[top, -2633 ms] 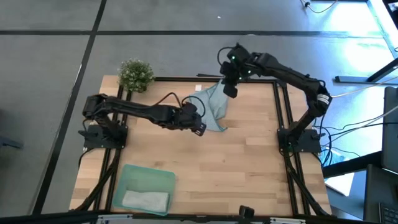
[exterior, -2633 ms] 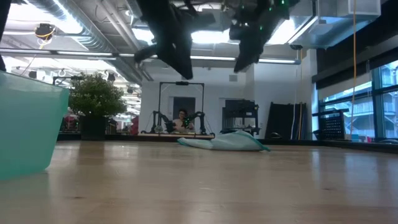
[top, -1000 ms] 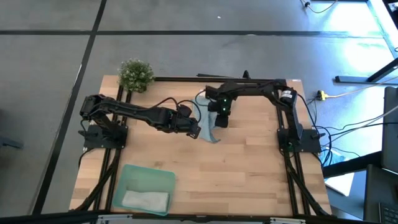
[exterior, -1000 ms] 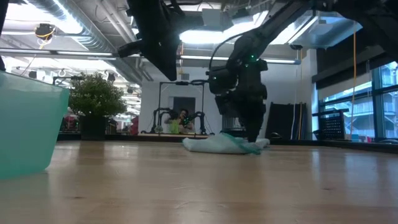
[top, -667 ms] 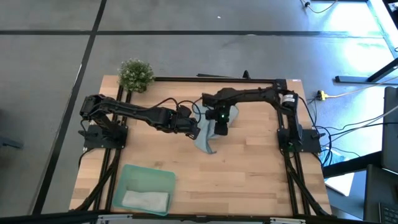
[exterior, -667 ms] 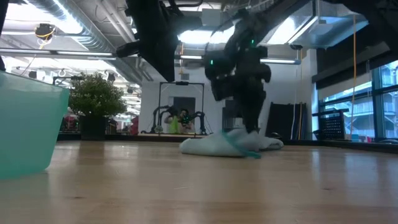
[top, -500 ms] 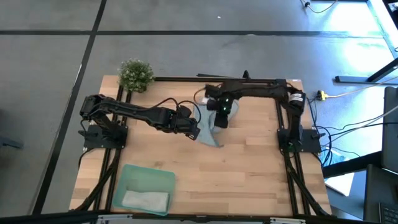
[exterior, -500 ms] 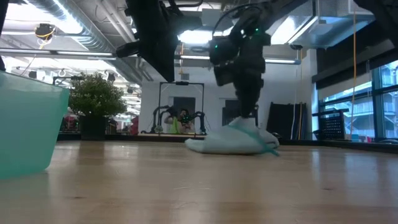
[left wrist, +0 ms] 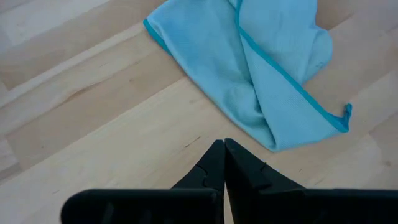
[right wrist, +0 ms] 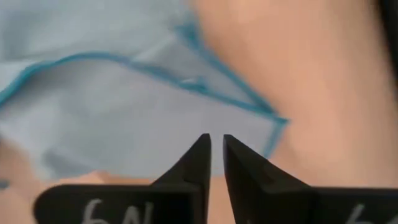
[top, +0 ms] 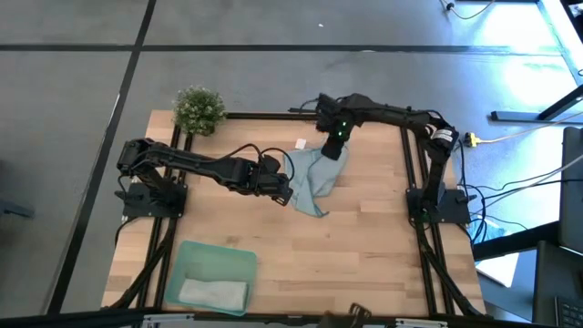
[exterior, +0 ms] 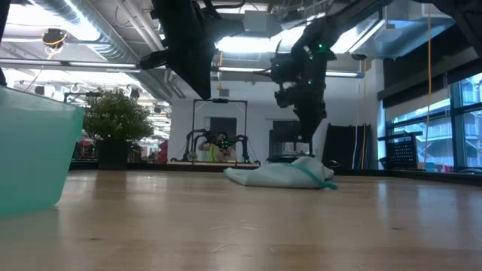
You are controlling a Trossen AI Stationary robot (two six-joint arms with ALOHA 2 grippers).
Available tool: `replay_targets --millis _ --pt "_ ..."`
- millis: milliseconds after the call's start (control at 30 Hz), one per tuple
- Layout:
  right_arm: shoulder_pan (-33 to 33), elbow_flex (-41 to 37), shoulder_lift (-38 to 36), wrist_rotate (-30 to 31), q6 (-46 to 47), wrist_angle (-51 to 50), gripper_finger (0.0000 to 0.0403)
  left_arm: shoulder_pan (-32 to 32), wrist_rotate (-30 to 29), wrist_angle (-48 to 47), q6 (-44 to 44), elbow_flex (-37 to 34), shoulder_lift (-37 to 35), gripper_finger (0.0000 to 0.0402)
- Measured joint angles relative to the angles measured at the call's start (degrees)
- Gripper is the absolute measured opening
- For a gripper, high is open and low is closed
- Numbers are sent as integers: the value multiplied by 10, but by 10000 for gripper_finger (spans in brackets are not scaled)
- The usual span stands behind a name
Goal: Roll microfiber towels into tight, uniform cylinder then place into a basket
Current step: Roll the blue microfiber cloth
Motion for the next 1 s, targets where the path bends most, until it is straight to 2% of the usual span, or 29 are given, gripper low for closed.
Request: replay_targets --millis 200,533,800,1000 --pt "-49 0 0 0 23 3 90 0 0 0 -1 0 0 3" --pt "-86 0 25 5 7 37 125 1 1 3 -5 0 0 1" --pt "-98 -1 50 -2 11 38 131 1 12 4 -6 0 0 1" --pt "-109 -1 66 -60 10 38 131 1 12 5 -6 0 0 1"
